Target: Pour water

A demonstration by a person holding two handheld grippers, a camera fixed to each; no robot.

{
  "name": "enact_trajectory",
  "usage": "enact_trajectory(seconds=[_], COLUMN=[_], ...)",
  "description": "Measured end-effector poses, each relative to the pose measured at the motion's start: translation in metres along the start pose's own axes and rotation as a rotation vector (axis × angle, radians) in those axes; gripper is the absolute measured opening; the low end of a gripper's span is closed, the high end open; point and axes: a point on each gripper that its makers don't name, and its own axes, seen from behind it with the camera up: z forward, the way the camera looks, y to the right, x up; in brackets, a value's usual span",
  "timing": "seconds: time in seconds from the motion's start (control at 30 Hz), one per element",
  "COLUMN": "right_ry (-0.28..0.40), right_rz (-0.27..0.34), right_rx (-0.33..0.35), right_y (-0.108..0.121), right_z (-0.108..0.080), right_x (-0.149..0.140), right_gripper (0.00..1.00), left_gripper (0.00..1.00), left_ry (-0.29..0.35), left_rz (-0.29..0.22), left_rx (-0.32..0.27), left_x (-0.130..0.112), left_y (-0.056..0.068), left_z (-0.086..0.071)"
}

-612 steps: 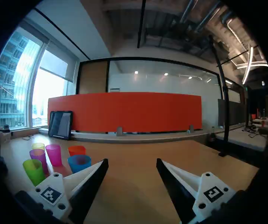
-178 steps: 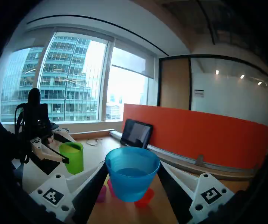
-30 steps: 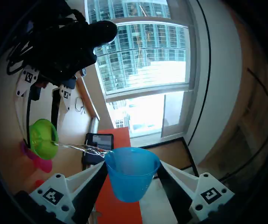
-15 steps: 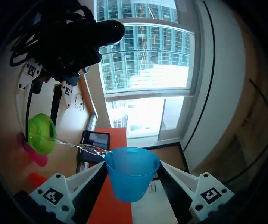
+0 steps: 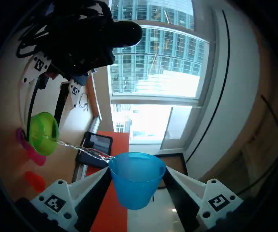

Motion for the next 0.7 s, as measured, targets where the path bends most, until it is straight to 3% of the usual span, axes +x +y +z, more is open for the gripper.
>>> enact_trajectory(seconds=[0.7], right_ry=[0.005], right_rz=[-0.163], right_rx=[-0.021], right_y=[0.005], right_z=[0.006], right_x=[0.012], right_gripper=[0.92], left_gripper=[0.88], left_ry=[0.001], left_rz=[-0.007], left_rx=[0.001], left_x=[-0.002], left_y=[-0.004], left_z=[0.000])
